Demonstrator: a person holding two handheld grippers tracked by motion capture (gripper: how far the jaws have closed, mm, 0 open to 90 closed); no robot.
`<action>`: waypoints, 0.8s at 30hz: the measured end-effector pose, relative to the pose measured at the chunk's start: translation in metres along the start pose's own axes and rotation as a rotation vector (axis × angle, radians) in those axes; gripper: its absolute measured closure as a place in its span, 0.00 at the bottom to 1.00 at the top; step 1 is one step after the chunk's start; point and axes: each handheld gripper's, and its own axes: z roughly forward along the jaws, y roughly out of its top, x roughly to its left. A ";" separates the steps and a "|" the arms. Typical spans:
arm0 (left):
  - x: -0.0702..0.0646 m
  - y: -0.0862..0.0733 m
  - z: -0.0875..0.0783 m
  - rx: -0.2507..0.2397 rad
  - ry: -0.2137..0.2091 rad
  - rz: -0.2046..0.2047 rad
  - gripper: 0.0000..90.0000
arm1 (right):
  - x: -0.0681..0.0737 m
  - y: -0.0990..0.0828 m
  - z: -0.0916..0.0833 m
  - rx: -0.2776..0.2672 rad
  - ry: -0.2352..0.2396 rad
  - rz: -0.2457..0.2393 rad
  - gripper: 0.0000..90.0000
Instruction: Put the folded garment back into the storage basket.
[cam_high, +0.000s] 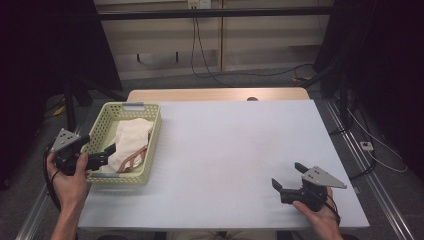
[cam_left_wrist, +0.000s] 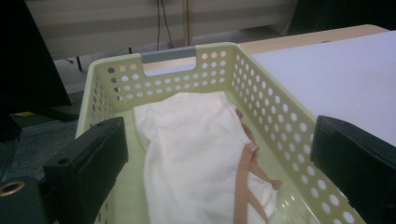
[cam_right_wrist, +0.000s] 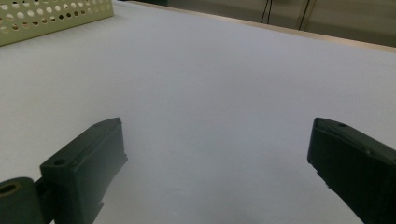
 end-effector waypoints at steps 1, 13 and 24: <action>-0.002 0.000 0.000 0.009 0.007 0.006 0.05 | 0.000 0.000 0.000 -0.001 0.000 -0.001 0.04; -0.026 0.002 0.007 0.006 -0.048 0.024 0.05 | 0.000 0.000 0.000 0.000 0.000 0.000 0.04; -0.045 0.010 0.010 -0.016 -0.100 0.032 0.04 | 0.000 0.000 0.000 0.000 0.001 -0.002 0.04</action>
